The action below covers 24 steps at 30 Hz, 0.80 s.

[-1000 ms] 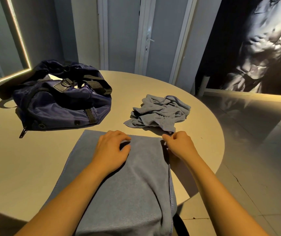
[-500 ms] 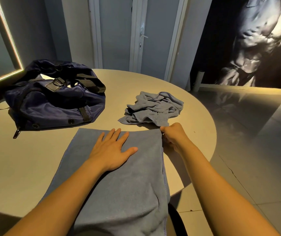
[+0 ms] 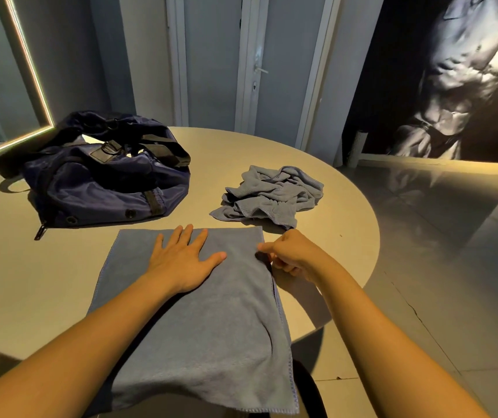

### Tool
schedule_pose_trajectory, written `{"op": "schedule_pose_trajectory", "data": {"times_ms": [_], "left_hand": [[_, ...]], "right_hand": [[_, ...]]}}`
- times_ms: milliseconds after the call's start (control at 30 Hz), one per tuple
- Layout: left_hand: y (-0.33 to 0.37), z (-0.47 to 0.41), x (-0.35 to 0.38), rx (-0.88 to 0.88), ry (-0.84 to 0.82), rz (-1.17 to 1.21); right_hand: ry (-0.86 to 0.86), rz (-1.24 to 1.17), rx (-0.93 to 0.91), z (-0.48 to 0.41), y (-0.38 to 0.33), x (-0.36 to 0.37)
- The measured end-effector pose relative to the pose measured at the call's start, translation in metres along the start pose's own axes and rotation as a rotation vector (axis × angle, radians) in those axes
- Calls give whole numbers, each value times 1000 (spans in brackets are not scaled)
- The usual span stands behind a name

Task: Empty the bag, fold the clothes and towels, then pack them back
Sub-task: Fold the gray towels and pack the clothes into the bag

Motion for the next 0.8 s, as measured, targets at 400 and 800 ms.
{"op": "schedule_pose_trajectory", "data": {"times_ms": [400,800], "left_hand": [[-25,-1,-1,-80,60,0],[-21,14,-12,-81,46,24]], "right_hand": [[-79,287,-99,30,2,6],[118,389,-260,70,11,21]]}}
Point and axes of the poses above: each hand's wrist, its own z-axis away from the middle knuckle, its own x-axis out of the palm, y = z × x, the point moved 3 cm from there along -z, towards the middle knuckle
